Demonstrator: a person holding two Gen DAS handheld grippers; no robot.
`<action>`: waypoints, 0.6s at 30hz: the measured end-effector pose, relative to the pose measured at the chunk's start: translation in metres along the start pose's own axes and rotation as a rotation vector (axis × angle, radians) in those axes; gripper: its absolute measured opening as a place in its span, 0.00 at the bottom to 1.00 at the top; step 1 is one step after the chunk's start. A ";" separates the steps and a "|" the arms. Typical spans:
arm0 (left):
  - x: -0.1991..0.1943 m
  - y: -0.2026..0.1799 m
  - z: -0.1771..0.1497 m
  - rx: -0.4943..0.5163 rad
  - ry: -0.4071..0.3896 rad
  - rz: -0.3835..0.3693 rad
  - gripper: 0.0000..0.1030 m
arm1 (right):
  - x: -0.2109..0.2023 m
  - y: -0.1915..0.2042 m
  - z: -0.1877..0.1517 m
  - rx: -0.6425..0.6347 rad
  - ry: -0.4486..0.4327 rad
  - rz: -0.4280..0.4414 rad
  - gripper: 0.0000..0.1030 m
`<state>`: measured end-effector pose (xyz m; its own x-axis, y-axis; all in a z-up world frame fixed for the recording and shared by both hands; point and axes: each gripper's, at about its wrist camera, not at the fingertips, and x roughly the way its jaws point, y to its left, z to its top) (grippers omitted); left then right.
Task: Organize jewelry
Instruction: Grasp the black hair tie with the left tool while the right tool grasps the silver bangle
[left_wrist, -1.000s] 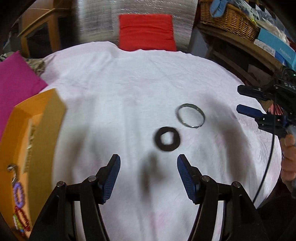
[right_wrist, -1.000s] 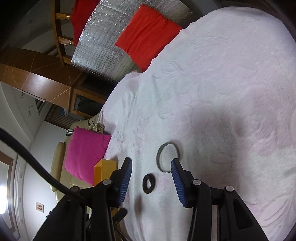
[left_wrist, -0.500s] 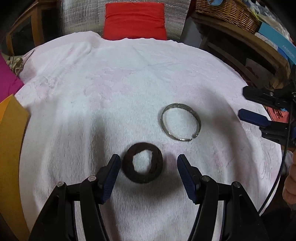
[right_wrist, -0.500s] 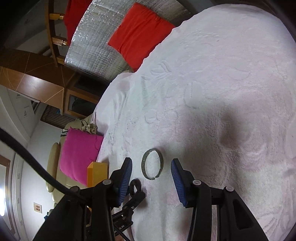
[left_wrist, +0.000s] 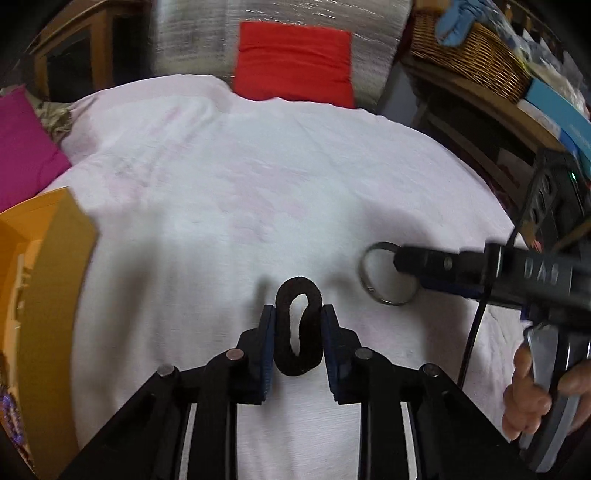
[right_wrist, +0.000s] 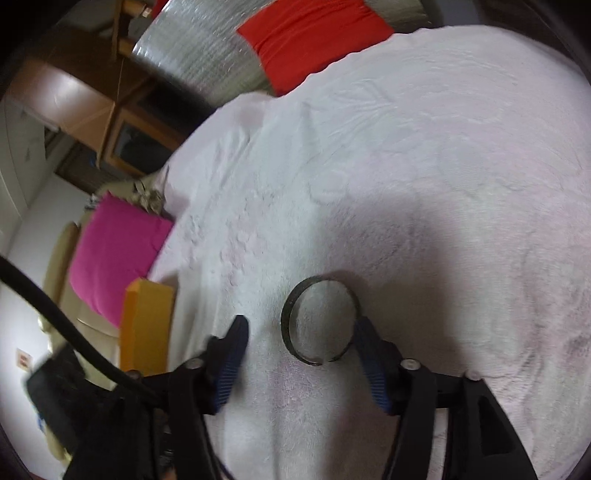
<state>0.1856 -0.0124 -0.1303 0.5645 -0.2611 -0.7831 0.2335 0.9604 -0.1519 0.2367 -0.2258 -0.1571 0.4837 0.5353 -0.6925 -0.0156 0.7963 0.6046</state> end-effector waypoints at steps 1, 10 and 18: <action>-0.001 0.002 0.000 -0.006 -0.002 0.011 0.25 | 0.004 0.007 -0.002 -0.027 0.000 -0.024 0.68; -0.012 0.031 -0.003 -0.086 -0.005 0.057 0.25 | 0.033 0.052 -0.026 -0.309 -0.060 -0.315 0.68; -0.015 0.030 -0.006 -0.073 -0.002 0.049 0.25 | 0.045 0.061 -0.029 -0.399 -0.132 -0.471 0.63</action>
<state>0.1793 0.0210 -0.1264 0.5757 -0.2134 -0.7893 0.1474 0.9766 -0.1566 0.2320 -0.1449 -0.1624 0.6213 0.0828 -0.7791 -0.0876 0.9955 0.0359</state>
